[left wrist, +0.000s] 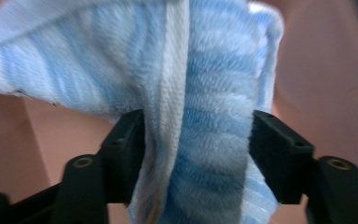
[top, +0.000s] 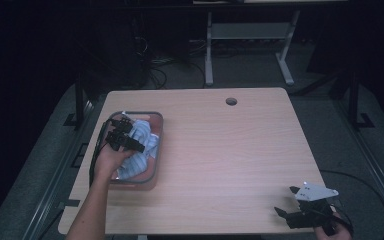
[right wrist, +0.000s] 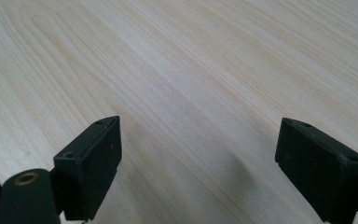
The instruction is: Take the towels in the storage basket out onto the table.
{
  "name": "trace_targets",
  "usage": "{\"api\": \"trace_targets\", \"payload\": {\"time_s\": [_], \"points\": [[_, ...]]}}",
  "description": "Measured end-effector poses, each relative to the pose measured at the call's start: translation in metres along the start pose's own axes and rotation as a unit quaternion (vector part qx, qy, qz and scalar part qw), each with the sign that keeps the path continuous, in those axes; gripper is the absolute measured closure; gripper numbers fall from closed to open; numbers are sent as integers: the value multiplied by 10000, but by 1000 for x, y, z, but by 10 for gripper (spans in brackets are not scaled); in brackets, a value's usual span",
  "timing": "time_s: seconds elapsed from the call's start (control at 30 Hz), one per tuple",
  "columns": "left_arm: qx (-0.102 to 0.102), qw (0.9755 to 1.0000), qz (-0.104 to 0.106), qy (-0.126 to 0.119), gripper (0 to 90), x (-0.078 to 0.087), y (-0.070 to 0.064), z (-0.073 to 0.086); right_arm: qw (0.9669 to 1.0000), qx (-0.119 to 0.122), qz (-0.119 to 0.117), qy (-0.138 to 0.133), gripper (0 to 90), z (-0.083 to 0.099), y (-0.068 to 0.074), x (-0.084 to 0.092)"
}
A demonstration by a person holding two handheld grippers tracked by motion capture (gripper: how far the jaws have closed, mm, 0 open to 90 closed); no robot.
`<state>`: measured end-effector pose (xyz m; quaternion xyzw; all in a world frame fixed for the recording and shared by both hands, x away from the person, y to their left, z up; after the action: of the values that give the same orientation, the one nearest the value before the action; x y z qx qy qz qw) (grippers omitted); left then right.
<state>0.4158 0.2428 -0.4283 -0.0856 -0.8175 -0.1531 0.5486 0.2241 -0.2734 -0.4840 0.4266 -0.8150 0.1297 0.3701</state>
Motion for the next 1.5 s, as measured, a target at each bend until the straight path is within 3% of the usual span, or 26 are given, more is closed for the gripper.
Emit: {"api": "trace_targets", "payload": {"time_s": [0.17, 0.33, 0.57, 0.9, 1.2, 1.33, 1.5], "points": [[-399, 9983, -222, 370, 464, -11, -11, 2, 10000, -13, 11, -17, 139, 0, 0, 1], [-459, 9973, -318, 476, 520, -13, -13, 3, 10000, -51, 37, -61, 139, 1, -1, 3], [-373, 9979, -345, 406, 553, -18, -15, 7, 10000, -55, 17, -67, 139, 0, 0, 1], [-381, 9981, -252, 412, 621, -18, -10, 8, 10000, -74, 41, -47, 139, 0, -2, 0], [-378, 9981, -305, 376, 680, -16, -11, 9, 9999, -80, 38, -99, 139, -1, 0, 2], [-415, 9979, -247, 435, 684, -14, -10, 7, 9999, -98, 28, -75, 139, -1, -1, 0], [-233, 9993, 1, 308, 691, -7, -4, 8, 9999, -123, 53, -90, 139, -1, -2, 2]]}}
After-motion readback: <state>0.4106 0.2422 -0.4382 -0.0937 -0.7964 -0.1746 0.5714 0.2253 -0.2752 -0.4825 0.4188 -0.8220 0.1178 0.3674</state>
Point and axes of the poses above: each handheld gripper's, and its own axes: x roughly backward along the jaws, z roughly out of its underside, y roughly to its left, the point moved 3 cm from there along -x, roughly forward along the jaws, and after that the axes turned 14 degrees about -z, right-handed, at the moved point
